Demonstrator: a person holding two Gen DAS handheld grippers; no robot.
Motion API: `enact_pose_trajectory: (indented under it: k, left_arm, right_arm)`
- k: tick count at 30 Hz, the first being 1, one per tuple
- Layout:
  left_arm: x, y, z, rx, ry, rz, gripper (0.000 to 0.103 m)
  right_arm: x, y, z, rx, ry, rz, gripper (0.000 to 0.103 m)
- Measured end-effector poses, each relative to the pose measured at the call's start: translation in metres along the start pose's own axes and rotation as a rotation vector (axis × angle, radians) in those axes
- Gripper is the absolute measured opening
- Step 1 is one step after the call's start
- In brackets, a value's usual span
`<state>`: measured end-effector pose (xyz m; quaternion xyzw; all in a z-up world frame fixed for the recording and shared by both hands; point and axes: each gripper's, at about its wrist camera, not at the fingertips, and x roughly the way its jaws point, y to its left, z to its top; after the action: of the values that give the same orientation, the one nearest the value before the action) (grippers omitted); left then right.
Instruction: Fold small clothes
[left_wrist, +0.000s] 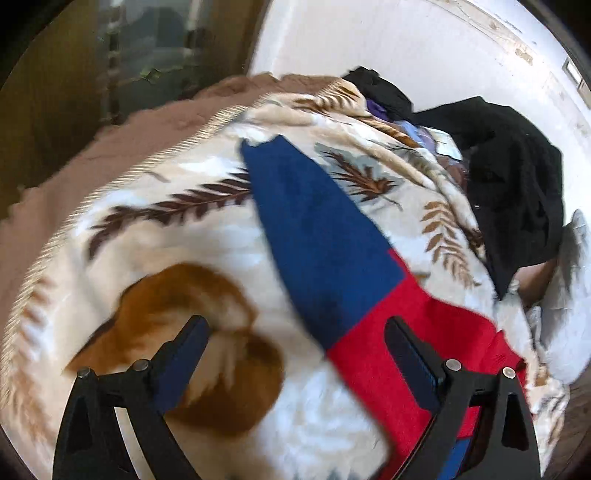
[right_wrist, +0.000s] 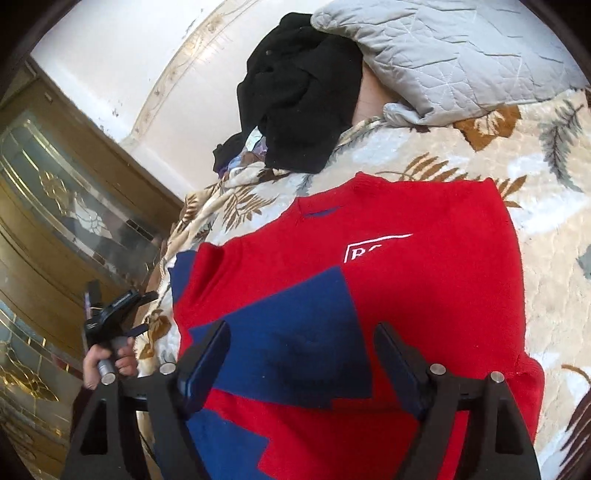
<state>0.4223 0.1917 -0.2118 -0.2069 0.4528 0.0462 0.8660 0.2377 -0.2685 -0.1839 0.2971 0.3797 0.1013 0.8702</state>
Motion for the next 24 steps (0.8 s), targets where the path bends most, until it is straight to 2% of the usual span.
enact_pose_trajectory:
  k: [2, 3, 4, 6, 8, 11, 12, 13, 15, 18, 21, 24]
  left_arm:
    - [0.011, 0.002, 0.007, -0.017, 0.010, -0.039, 0.089]
    - [0.017, 0.004, 0.011, -0.033, 0.014, -0.060, 0.075]
    - [0.025, 0.008, 0.014, -0.061, 0.032, -0.105, 0.057]
    - [0.036, 0.012, 0.017, -0.105, 0.063, -0.166, 0.046]
    - [0.047, 0.010, 0.019, -0.114, 0.067, -0.152, 0.046]
    - [0.054, 0.001, 0.022, -0.064, 0.053, -0.132, 0.046]
    - [0.054, -0.004, 0.023, -0.037, 0.046, -0.124, 0.040]
    - [0.053, -0.006, 0.024, -0.018, 0.038, -0.119, 0.022]
    - [0.051, -0.004, 0.026, -0.013, 0.019, -0.114, 0.006]
    - [0.035, -0.008, 0.026, 0.008, -0.046, -0.117, 0.004]
    - [-0.004, -0.040, 0.022, 0.142, -0.154, -0.120, 0.004]
    - [-0.040, -0.081, 0.008, 0.281, -0.215, -0.139, 0.004]
  right_arm:
    - [-0.005, -0.002, 0.001, -0.001, -0.020, 0.005, 0.083]
    - [-0.007, -0.002, 0.002, -0.003, -0.030, 0.004, 0.083]
    - [-0.008, -0.002, 0.002, -0.009, -0.034, 0.001, 0.083]
    - [-0.008, -0.004, 0.003, -0.011, -0.035, -0.008, 0.083]
    - [-0.006, -0.009, 0.005, 0.001, -0.030, -0.007, 0.083]
    - [-0.008, -0.015, 0.006, 0.024, -0.028, -0.003, 0.083]
    - [-0.009, -0.016, 0.007, 0.026, -0.031, -0.002, 0.083]
    - [-0.011, -0.017, 0.007, 0.025, -0.039, -0.005, 0.083]
    - [-0.017, -0.018, 0.009, 0.016, -0.067, -0.020, 0.083]
    - [-0.025, -0.023, 0.012, 0.020, -0.109, -0.052, 0.083]
    - [-0.034, -0.033, 0.019, 0.073, -0.148, -0.060, 0.083]
    - [-0.047, -0.042, 0.025, 0.120, -0.188, -0.063, 0.083]
